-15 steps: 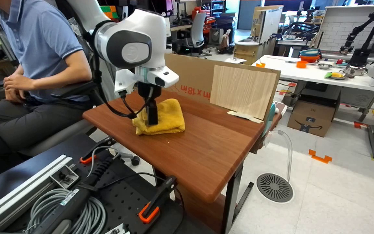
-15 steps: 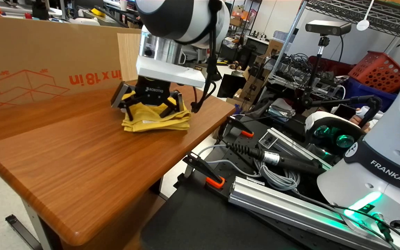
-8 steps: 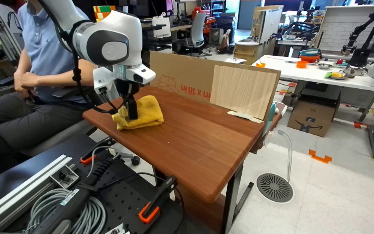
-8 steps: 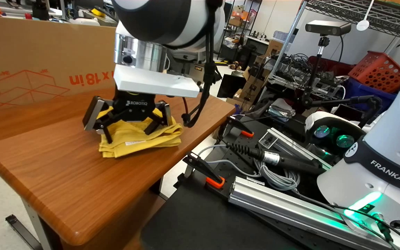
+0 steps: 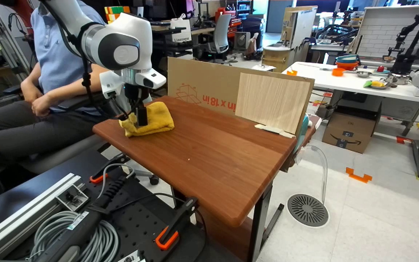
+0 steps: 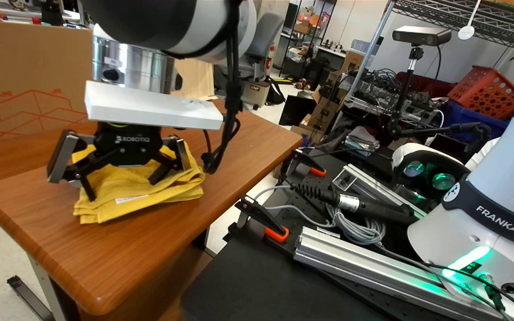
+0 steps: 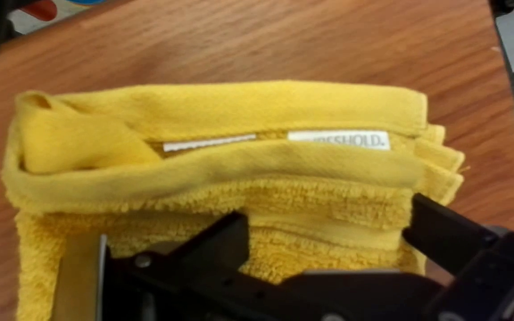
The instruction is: Use the yellow towel to wipe the table
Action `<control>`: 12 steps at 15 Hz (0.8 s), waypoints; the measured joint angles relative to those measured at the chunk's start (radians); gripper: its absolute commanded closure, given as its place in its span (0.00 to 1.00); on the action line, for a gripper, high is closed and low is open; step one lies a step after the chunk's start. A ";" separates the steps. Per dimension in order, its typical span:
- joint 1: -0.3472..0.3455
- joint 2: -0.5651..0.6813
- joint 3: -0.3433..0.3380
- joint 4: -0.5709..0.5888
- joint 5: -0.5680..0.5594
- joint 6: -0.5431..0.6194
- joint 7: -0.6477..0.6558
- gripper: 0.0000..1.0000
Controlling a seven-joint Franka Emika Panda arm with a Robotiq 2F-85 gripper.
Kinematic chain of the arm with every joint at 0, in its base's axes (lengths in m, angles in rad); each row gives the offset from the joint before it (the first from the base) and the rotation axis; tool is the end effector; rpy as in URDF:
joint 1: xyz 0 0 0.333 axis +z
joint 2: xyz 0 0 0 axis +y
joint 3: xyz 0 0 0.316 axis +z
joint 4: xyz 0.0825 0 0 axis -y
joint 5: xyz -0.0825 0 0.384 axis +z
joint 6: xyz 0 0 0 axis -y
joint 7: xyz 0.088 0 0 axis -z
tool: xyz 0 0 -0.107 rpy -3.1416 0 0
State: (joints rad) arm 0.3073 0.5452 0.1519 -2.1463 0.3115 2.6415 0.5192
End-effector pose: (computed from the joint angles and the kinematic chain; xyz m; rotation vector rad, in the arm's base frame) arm 0.5026 0.2429 0.1416 -2.9156 0.5275 0.2240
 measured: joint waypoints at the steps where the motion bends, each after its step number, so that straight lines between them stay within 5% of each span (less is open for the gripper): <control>1: 0.007 0.014 -0.001 0.027 0.000 0.000 0.015 0.00; 12: 0.004 0.202 -0.080 0.380 0.000 -0.034 0.236 0.00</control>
State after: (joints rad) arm 0.3113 0.7474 0.0722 -1.7659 0.3117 2.6071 0.7553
